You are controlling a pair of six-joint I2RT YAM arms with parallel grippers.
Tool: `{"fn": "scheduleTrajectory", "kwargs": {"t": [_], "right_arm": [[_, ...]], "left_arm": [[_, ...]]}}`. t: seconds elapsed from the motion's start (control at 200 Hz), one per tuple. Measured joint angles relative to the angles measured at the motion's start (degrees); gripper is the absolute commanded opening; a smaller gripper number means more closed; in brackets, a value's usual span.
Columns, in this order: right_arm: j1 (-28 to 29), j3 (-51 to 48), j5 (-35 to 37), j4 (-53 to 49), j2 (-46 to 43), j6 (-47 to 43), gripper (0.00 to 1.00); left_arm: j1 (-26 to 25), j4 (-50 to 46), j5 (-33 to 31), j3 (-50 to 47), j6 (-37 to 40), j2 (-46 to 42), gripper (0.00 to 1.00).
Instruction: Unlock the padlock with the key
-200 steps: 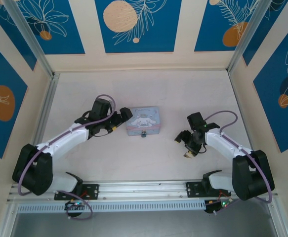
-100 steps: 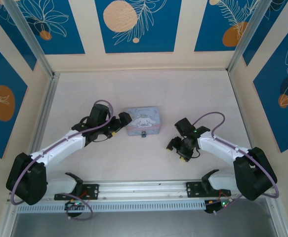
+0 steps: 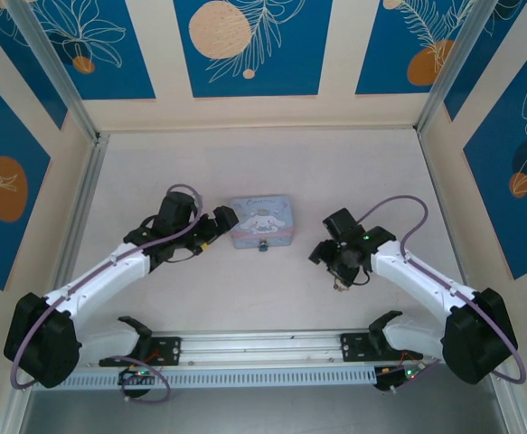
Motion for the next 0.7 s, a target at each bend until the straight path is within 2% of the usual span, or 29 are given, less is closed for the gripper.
{"fn": "scheduleTrajectory", "kwargs": {"t": [0.165,0.35,0.515,0.7], "right_arm": [[-6.3,-2.6,0.3,-0.6,0.1,-2.9,0.74],[-8.0,-2.6,0.0,0.3,3.7,-5.0,0.74],[-5.4,-4.1,-0.3,2.1,5.4,-4.7,0.74],[1.5,-4.7,-1.0,3.4,7.8,-0.9,0.73]], "left_arm": [[0.0,-1.0,0.0,0.0,0.0,-1.6,1.00],[0.0,-1.3,0.3,0.0,0.0,-2.0,1.00],[0.0,-1.4,1.5,0.9,0.0,-0.7,1.00],[0.0,-1.2,3.7,4.5,0.0,2.0,1.00]]}}
